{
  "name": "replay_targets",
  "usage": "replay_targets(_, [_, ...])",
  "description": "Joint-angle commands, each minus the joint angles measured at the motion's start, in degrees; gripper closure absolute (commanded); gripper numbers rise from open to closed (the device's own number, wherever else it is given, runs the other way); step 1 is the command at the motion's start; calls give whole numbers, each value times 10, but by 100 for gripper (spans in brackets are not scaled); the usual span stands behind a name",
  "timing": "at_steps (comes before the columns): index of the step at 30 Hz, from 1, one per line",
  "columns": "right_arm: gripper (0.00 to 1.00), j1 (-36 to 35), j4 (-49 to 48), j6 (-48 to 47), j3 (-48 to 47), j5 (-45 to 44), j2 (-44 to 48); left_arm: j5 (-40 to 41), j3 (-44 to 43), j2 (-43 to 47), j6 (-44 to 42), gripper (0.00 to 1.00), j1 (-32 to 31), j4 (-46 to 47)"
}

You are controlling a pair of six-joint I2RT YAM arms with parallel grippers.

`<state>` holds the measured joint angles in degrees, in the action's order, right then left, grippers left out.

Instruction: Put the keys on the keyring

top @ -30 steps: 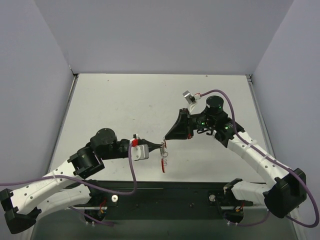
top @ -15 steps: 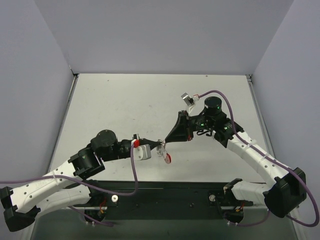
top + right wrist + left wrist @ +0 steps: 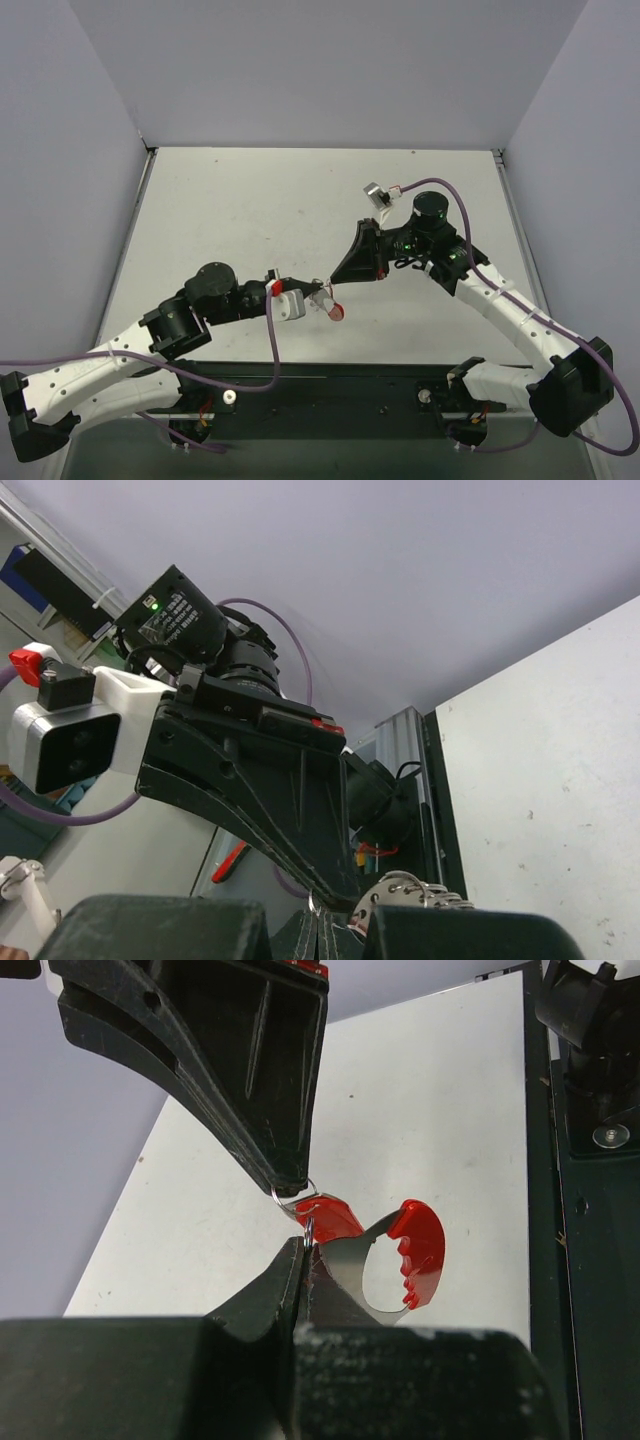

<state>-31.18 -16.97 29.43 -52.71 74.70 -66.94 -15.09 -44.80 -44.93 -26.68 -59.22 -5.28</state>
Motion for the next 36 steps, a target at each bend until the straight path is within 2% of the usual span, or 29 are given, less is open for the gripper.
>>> replay_targets(1, [100,0,-67,26,-3,36,17,16,-3,6,-7,100,-4,45])
replay_targets(5, [100,0,-68,31,-1,36,17,25,0,7,-7,100,-6,44])
replay_targets(17, [100,1,-62,21,2,27,0,-21,14,46,-20,100,-10,44])
replay_targets(28, [100,-16,-47,11,-3,26,-9,-19,10,21,-22,100,-12,88])
replay_targets(36, [100,-19,-36,7,-7,40,-4,-1,2,11,-23,100,-12,69])
